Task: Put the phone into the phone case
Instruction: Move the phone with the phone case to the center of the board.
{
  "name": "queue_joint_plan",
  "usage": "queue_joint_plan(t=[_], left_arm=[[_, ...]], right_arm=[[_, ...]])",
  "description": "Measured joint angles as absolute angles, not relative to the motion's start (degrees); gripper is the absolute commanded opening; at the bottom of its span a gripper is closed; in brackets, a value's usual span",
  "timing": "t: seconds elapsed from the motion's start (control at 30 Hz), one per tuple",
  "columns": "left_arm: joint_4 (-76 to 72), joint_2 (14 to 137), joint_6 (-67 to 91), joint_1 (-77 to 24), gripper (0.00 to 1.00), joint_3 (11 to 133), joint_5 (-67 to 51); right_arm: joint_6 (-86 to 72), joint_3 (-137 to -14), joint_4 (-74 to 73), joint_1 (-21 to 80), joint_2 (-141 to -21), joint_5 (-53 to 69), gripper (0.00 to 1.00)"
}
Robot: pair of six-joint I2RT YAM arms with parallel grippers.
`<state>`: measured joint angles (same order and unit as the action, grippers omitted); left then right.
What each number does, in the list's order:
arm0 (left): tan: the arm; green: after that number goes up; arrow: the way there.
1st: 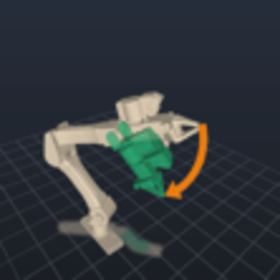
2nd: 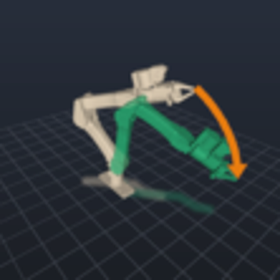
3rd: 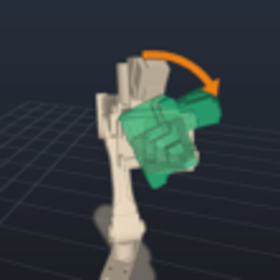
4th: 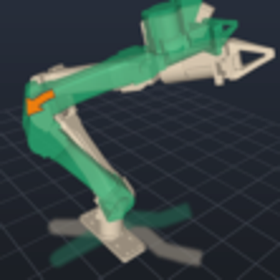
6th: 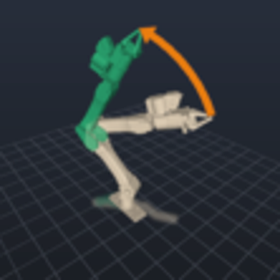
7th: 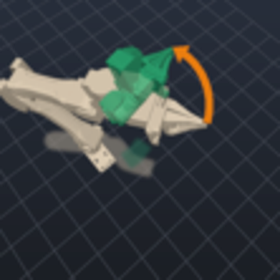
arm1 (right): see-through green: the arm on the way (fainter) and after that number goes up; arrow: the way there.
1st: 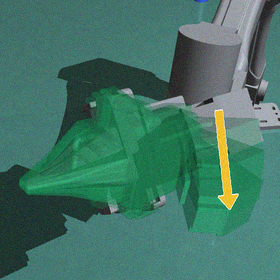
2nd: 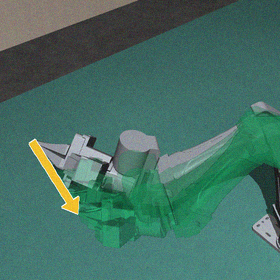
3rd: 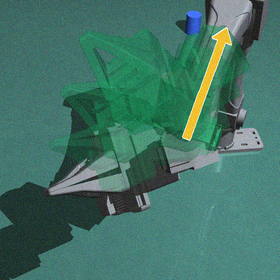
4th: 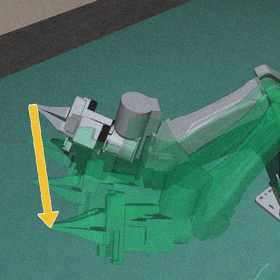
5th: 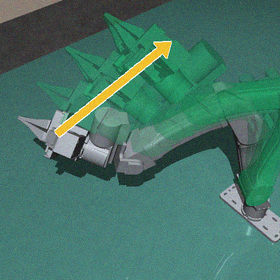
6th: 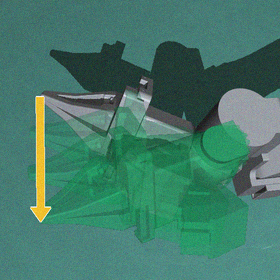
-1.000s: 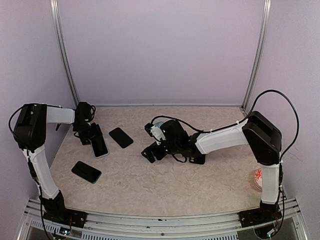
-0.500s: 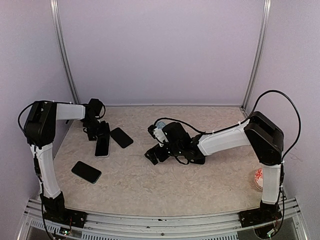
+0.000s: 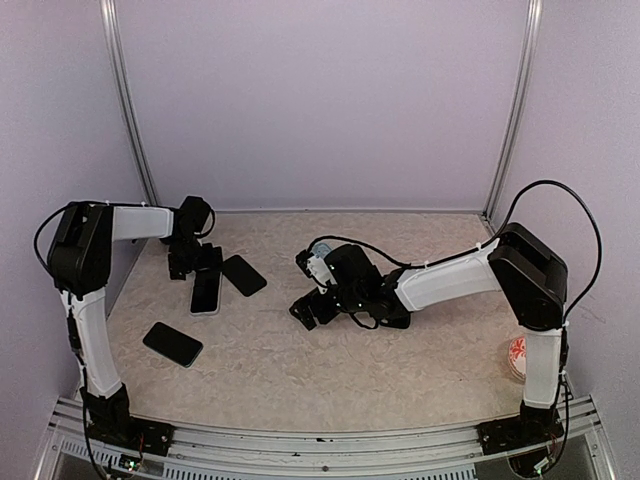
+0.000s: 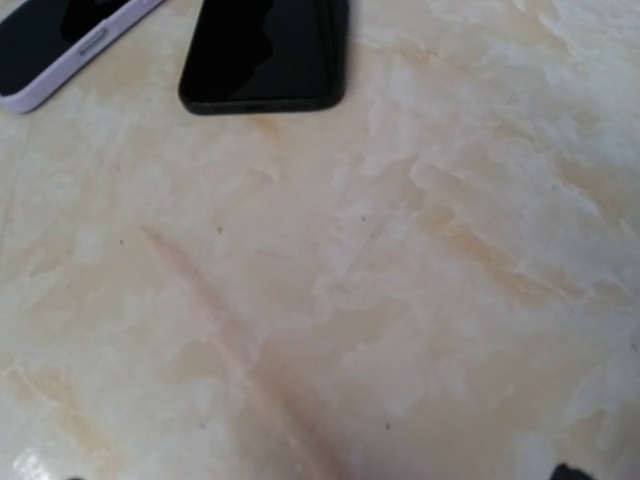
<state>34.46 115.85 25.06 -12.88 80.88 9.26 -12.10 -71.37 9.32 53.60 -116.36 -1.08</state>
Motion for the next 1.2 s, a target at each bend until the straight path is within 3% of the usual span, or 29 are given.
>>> queue_joint_plan(t=[0.4,0.77,1.2], left_arm=[[35.2,105.6,24.3,-17.2,0.99,71.2,6.9],[34.9,105.1,22.3,-17.3,0.99,67.2,5.4],[34.3,107.2,21.6,-17.3,0.83,67.2,6.1]], right_arm=[[-12.0,-71.4,9.3,53.6,-116.4,-1.0,0.99],[-12.0,-71.4,9.4,53.6,-116.4,-0.4,1.0],[-11.6,-70.5,10.2,53.6,-116.3,-0.2,1.0]])
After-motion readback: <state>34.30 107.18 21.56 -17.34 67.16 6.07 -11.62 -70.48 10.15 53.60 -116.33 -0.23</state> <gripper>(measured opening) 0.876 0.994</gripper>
